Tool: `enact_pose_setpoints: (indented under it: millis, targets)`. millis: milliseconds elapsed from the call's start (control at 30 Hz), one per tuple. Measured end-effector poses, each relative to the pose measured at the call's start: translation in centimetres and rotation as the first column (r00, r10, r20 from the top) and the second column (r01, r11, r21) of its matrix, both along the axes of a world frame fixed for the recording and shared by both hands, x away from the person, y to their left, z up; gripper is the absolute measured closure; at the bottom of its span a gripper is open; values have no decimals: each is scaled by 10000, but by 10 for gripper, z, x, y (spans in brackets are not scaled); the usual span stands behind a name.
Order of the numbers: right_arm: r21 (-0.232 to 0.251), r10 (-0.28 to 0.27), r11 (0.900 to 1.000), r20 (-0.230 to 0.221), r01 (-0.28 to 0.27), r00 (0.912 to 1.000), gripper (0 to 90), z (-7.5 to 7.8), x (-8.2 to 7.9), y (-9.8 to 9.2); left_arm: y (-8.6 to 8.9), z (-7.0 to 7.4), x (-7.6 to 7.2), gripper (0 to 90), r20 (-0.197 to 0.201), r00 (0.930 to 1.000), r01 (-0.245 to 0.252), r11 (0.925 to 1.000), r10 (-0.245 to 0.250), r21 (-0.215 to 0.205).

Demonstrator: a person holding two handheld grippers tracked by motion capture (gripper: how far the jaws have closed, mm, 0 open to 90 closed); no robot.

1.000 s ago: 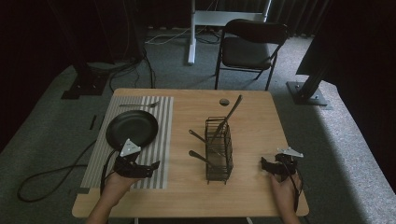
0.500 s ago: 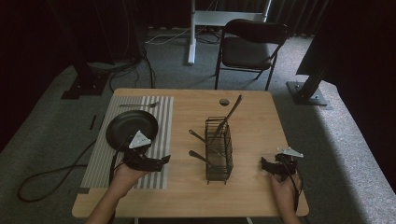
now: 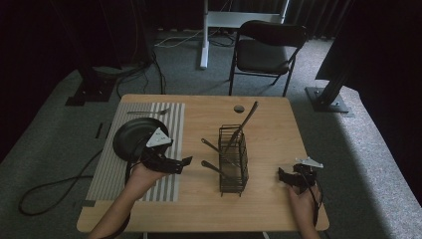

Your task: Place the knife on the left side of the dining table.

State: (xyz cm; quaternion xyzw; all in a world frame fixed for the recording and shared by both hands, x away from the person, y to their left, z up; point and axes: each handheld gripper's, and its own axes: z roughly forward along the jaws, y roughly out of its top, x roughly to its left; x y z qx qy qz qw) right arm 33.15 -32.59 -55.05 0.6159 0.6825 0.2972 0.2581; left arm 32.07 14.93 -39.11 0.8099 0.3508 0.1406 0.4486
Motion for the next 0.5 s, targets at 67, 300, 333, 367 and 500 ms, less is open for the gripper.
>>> enact_pose_setpoints:
  millis: [67, 300, 333, 367, 500]
  targets:
    - [-18, 9, 10000, 8, -9, 10000, 115, 0, 0, 0, -3, 4, 3, 70, 36, 10000, 31, 10000, -31, -17]
    - [3, -4, 10000, -12, 4, 10000, 115, 0, 0, 0, -13, 13, 13, 70, 8, 9998, 221, 9997, -221, -74]
    - [3, -4, 10000, -12, 4, 10000, 115, 0, 0, 0, -13, 13, 13, 70, 8, 9998, 221, 9997, -221, -74]
    - [-5, 5, 10000, -6, -5, 10000, 115, 0, 0, 0, -15, 15, 15, 70, -59, 9994, 327, 9992, -329, -243]
    - [-3, 5, 10000, -10, -5, 10000, 115, 0, 0, 0, -23, 20, 18, 70, -1, 9989, 460, 9988, -460, -184]
